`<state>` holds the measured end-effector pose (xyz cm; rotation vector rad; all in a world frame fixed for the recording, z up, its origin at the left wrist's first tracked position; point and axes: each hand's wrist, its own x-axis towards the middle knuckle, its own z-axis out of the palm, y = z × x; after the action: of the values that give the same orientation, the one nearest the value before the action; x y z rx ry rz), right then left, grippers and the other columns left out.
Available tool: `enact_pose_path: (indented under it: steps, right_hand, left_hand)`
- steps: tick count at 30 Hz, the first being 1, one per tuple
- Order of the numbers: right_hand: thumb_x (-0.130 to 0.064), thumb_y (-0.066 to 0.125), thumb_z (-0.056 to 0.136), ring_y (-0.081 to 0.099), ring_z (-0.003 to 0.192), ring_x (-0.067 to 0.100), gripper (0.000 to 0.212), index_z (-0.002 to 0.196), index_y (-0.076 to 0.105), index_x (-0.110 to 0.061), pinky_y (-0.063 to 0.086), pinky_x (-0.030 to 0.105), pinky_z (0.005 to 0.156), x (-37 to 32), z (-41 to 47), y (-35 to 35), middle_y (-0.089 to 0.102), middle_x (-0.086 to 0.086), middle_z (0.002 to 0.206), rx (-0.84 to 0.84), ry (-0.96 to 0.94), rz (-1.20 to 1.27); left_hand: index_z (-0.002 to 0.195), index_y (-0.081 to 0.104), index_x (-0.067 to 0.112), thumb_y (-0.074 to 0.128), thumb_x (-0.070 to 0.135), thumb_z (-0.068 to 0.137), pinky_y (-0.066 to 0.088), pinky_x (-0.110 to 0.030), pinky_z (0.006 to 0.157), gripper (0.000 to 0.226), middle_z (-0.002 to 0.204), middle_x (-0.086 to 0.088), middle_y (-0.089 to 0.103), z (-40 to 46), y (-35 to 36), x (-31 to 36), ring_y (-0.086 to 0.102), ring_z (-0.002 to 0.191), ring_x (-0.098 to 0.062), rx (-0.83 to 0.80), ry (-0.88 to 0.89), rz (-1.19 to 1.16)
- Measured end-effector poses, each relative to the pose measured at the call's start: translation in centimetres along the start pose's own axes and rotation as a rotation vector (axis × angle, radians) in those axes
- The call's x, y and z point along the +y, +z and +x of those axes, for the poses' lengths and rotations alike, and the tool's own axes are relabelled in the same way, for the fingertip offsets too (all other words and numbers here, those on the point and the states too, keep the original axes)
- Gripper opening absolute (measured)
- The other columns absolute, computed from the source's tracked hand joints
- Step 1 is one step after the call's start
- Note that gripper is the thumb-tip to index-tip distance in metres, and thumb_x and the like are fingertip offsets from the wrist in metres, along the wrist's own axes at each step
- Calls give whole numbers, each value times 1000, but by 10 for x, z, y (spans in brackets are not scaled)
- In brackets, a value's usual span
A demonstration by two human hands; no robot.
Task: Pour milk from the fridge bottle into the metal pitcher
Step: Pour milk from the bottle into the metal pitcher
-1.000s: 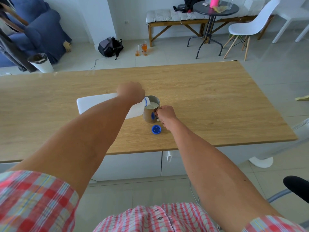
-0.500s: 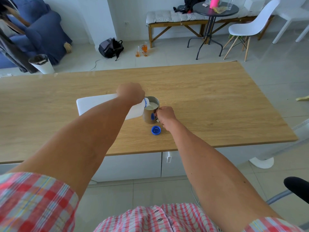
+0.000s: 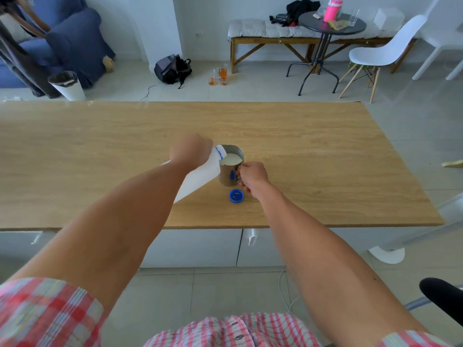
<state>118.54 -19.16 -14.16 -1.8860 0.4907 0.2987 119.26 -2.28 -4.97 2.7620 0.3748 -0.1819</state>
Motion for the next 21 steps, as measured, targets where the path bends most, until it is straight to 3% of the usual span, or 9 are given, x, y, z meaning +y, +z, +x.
enact_pose_path:
  steps: [5,10,16,21]
  right_hand:
    - [-16,50,100,60,55,19,25,91,71,-5,44,27,46,2,-8,-1,70,9,80,19,-42,15]
    - [-30,48,93,66,82,19,24,108,57,-15,49,33,63,32,-29,5,67,3,100,172,-148,69]
    - [-43,69,84,63,98,20,57,132,48,-21,58,42,79,77,-43,19,42,-8,116,91,-173,-315]
    - [-44,75,84,60,95,24,54,130,55,-24,56,40,77,75,-37,27,44,-2,112,100,-199,-457]
  left_hand:
    - [71,45,9,39,30,94,30,-33,57,32,70,-6,47,-10,0,-17,40,58,-24,74,-79,-226]
    - [68,41,10,36,34,95,34,-34,62,36,69,-4,48,-17,-16,-30,41,58,-22,182,-147,-403]
    - [63,25,16,36,34,93,23,-32,53,36,63,0,31,-20,-17,-42,26,56,-19,309,-160,-767]
    - [70,31,-3,34,33,87,22,-35,55,40,69,-9,33,-24,0,-46,27,63,-21,359,-173,-1015]
